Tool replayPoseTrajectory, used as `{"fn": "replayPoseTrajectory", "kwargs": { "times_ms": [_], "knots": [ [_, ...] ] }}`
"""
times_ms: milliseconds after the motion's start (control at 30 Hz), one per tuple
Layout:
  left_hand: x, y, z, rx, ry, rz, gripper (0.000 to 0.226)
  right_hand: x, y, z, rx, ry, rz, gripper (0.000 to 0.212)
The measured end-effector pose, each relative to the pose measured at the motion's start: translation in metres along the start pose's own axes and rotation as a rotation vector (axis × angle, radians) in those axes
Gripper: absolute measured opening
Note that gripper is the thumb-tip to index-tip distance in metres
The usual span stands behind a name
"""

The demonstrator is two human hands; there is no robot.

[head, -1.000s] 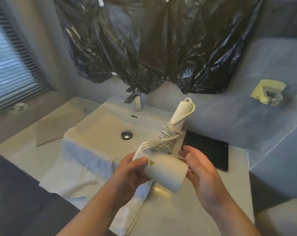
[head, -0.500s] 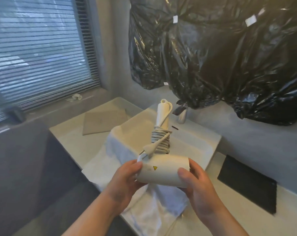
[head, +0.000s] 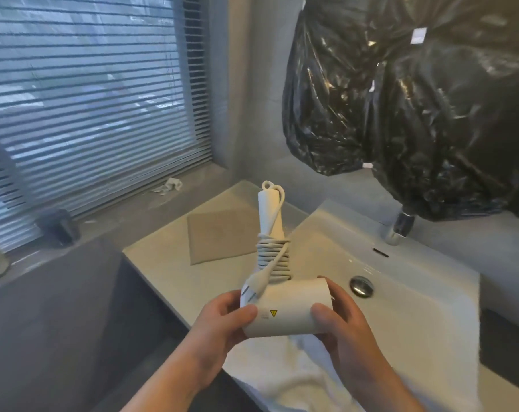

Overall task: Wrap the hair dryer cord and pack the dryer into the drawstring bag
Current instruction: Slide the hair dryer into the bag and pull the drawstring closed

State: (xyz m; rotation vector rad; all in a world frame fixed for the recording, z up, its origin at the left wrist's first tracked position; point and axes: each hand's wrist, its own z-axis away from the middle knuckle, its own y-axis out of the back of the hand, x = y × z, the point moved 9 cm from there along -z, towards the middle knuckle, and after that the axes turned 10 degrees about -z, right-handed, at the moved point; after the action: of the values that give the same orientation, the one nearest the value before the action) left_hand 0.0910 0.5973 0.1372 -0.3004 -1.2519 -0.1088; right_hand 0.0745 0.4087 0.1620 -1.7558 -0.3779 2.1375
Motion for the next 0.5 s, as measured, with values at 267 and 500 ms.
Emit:
{"fn": "replayPoseTrajectory", "kwargs": {
  "times_ms": [267, 500],
  "knots": [
    [0.019, 0.078, -0.026, 0.063, 0.01, 0.072, 0.081, 0.033, -0.081, -0.055, 0.065, -0.029, -0.251, 0.066],
    [0.021, 0.089, -0.065, 0.112, 0.043, 0.072, 0.063, 0.044, -0.094, -0.099, 0.091, -0.064, -0.388, 0.074]
  ]
}}
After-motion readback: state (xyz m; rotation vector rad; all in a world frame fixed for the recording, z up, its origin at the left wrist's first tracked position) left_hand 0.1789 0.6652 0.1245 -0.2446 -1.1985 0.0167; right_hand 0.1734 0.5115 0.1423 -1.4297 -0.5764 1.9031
